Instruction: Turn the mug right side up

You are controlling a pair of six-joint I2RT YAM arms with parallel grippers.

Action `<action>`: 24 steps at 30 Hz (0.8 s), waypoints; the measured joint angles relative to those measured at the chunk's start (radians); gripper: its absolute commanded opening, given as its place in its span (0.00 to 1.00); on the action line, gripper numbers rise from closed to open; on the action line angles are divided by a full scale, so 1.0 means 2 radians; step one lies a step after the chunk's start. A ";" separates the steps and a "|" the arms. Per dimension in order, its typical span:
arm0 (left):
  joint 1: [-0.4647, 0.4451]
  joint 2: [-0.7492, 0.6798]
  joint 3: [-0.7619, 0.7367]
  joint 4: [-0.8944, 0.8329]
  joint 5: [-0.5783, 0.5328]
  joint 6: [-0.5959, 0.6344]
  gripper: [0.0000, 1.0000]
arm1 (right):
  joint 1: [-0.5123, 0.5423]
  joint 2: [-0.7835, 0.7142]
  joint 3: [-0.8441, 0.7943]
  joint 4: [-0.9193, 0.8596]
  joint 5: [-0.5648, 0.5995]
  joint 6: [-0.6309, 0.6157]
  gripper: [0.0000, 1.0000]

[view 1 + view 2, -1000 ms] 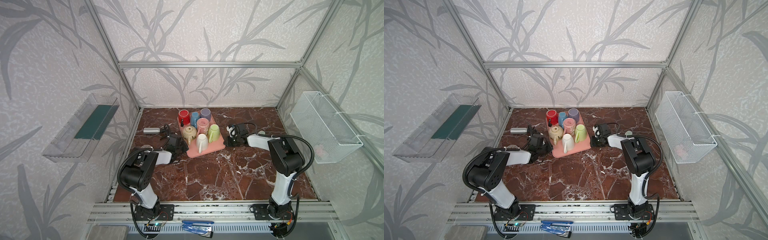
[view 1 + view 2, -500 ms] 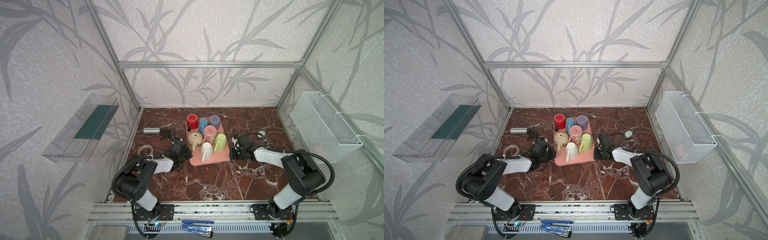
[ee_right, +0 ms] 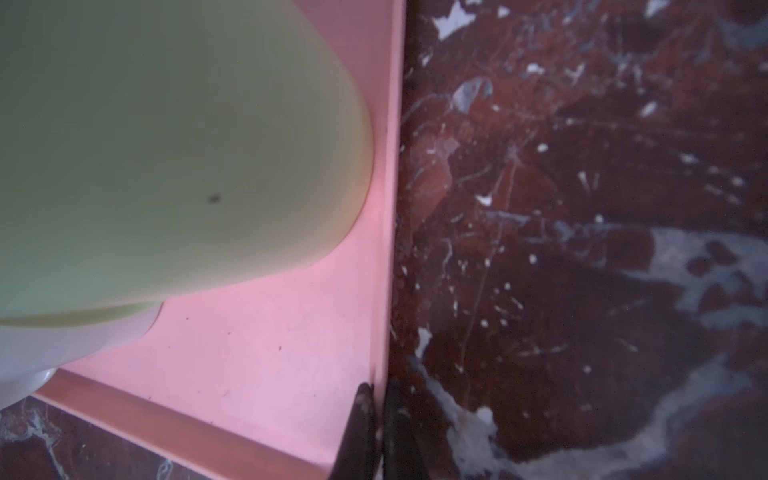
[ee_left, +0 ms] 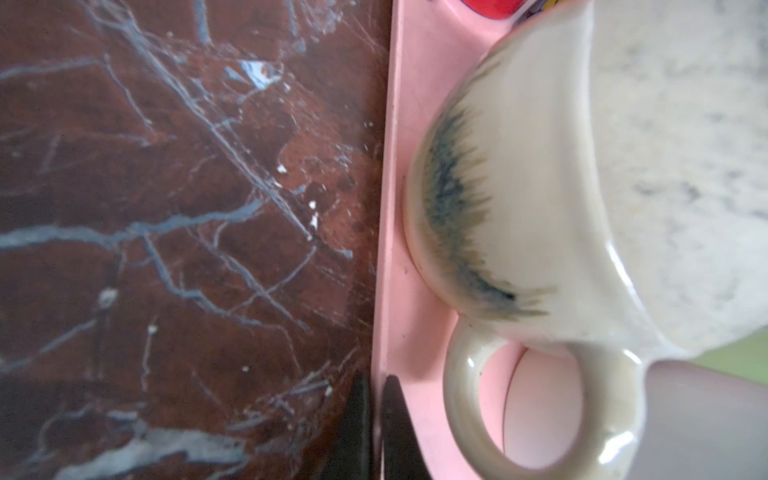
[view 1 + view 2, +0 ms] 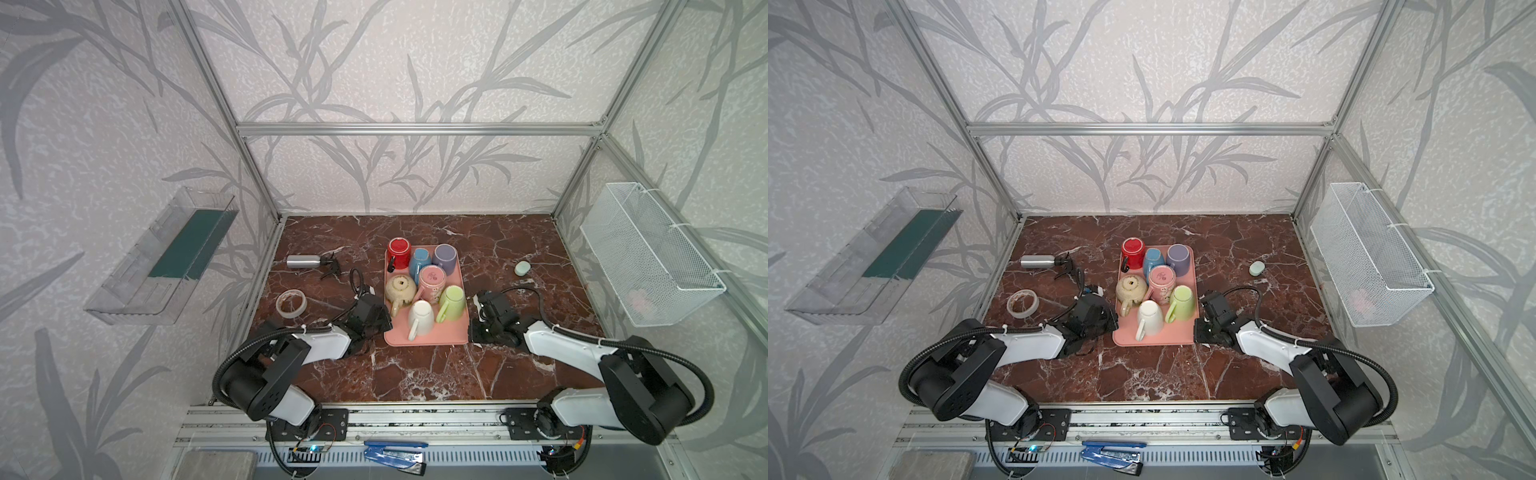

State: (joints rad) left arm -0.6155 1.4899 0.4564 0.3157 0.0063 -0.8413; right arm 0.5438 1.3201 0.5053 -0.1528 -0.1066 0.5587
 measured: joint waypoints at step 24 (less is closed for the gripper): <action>-0.120 -0.088 -0.045 -0.079 -0.076 -0.066 0.00 | 0.047 -0.160 -0.091 -0.057 -0.003 0.062 0.00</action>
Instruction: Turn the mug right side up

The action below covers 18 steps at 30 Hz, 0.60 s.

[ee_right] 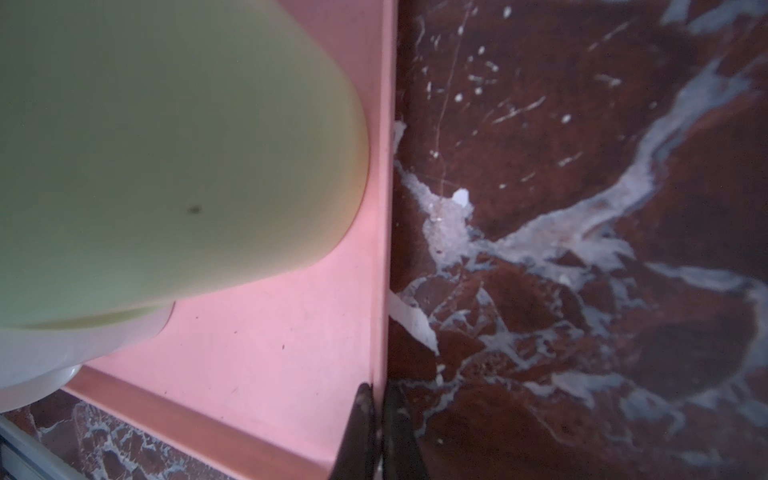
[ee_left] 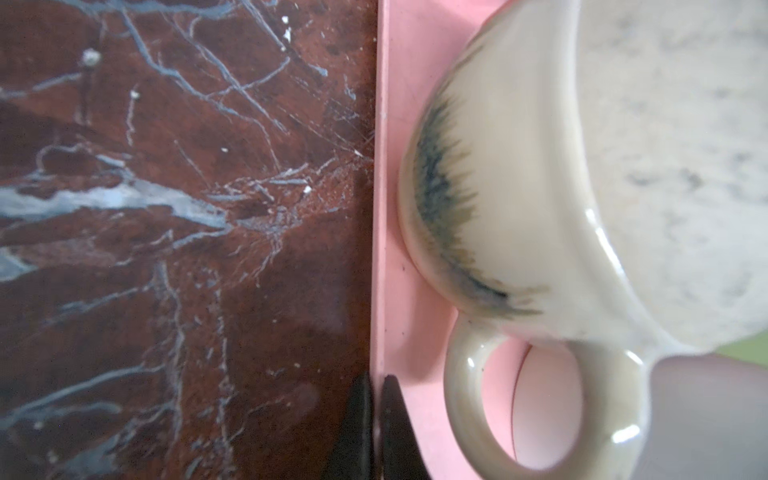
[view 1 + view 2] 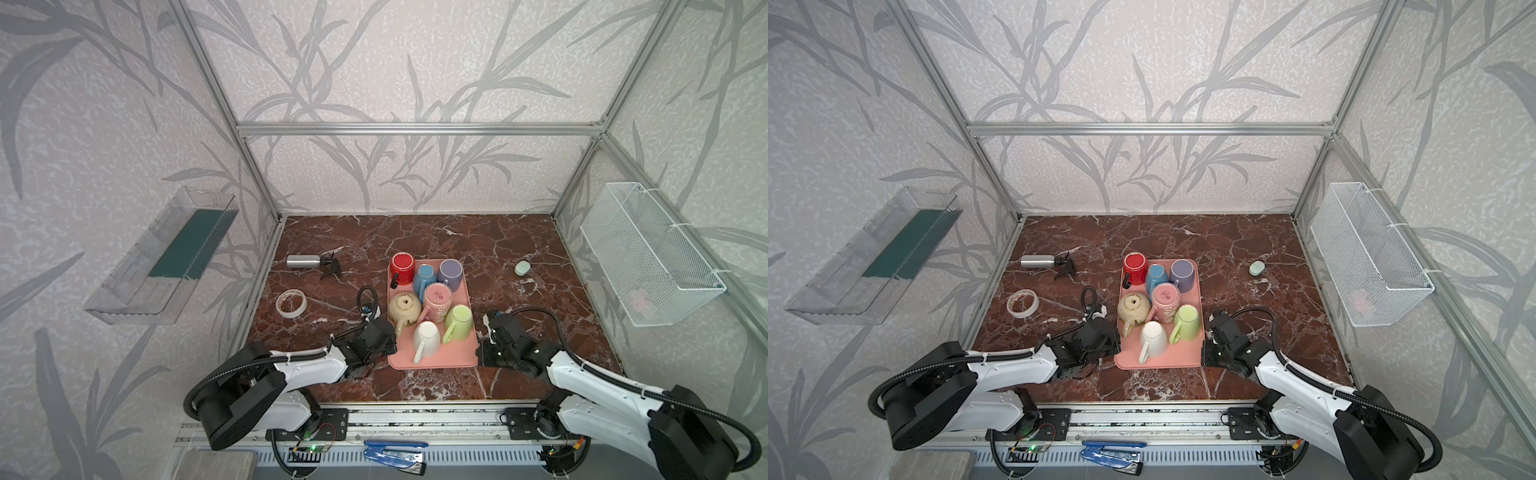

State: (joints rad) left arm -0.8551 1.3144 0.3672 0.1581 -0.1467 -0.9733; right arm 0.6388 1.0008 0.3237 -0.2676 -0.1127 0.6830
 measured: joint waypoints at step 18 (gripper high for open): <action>-0.031 -0.070 -0.015 -0.060 -0.006 -0.020 0.16 | 0.025 -0.060 -0.015 -0.039 -0.017 0.009 0.25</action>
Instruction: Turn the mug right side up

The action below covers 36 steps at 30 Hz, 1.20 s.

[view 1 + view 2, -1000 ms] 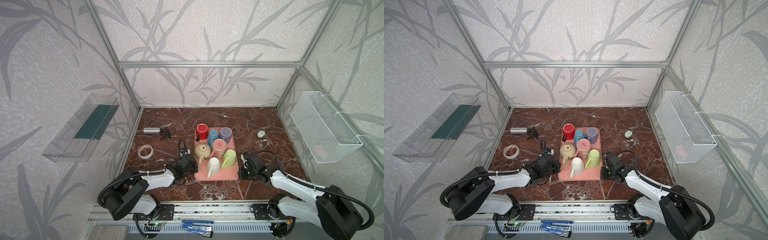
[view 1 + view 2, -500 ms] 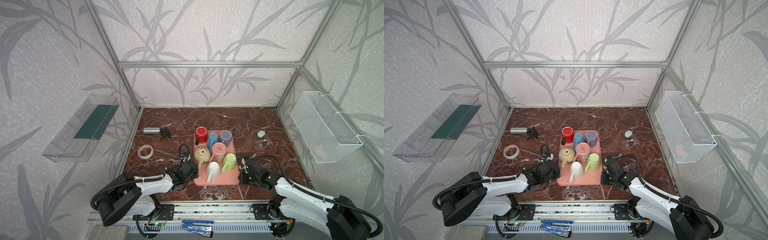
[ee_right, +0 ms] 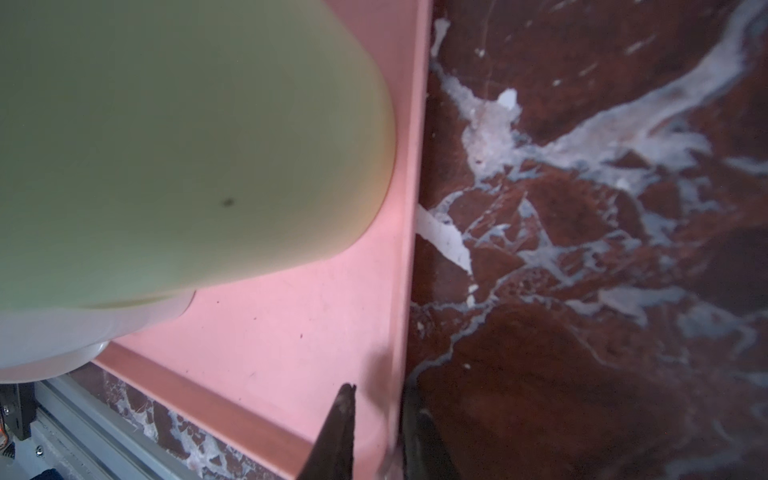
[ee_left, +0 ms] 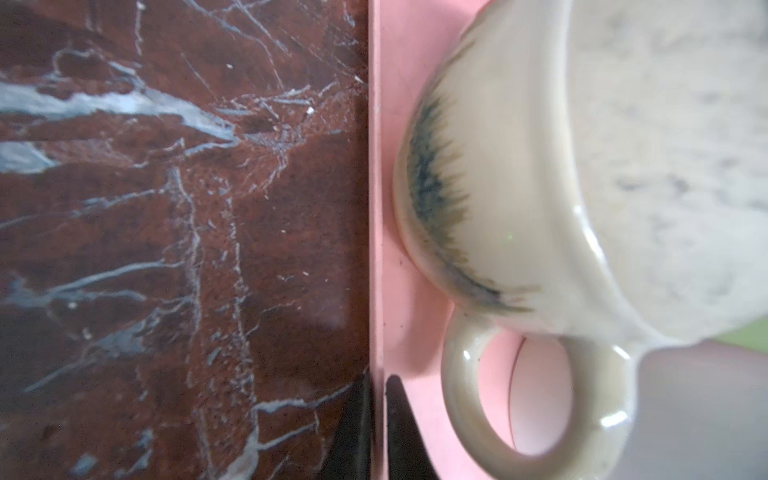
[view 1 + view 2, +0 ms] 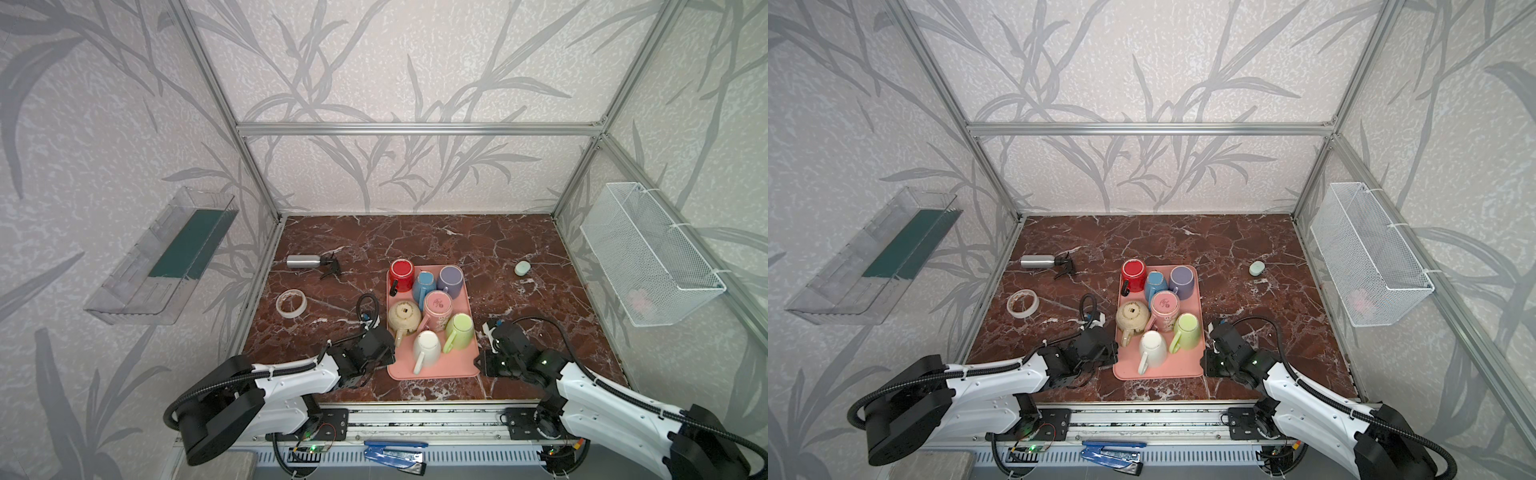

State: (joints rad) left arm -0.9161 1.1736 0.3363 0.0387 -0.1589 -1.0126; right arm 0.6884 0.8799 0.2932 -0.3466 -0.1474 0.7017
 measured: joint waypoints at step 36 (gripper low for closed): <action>-0.094 -0.045 0.215 -0.328 0.011 0.175 0.52 | 0.001 -0.071 0.101 -0.106 0.025 -0.086 0.53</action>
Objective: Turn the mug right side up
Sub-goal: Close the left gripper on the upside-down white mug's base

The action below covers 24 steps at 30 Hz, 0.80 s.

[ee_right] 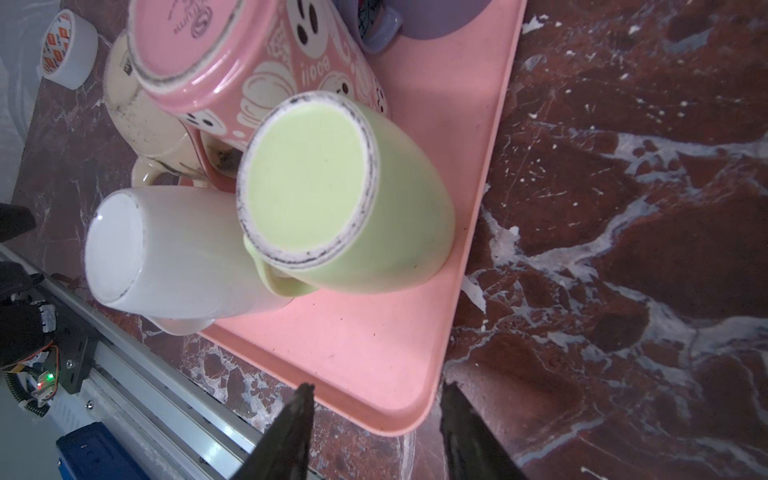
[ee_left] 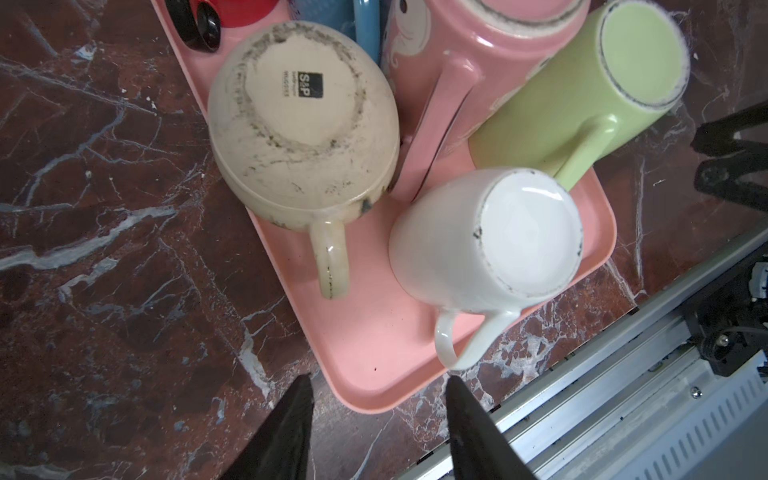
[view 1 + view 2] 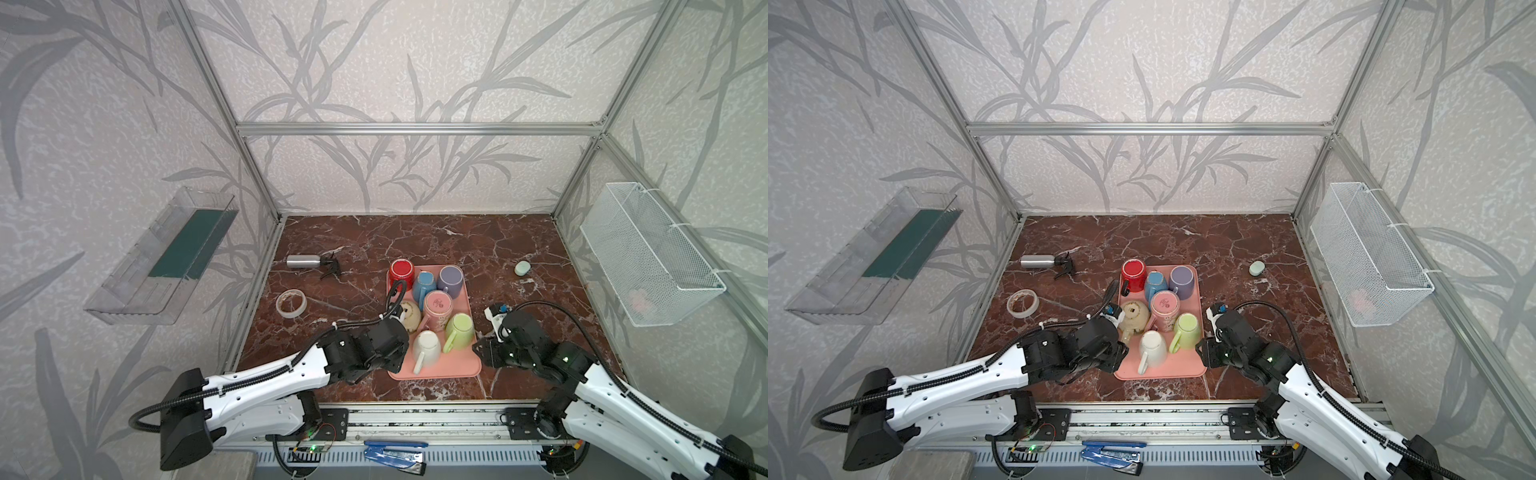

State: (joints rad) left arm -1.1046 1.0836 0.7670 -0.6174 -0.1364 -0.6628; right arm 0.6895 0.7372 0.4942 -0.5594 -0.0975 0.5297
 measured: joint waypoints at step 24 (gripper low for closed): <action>-0.090 0.186 0.091 -0.017 -0.072 -0.040 0.55 | -0.010 0.065 -0.046 0.132 0.039 -0.016 0.54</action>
State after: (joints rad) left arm -1.2846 1.4555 0.9482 -0.6521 -0.2802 -0.7422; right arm 0.6704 0.8680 0.4023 -0.2947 -0.0193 0.4969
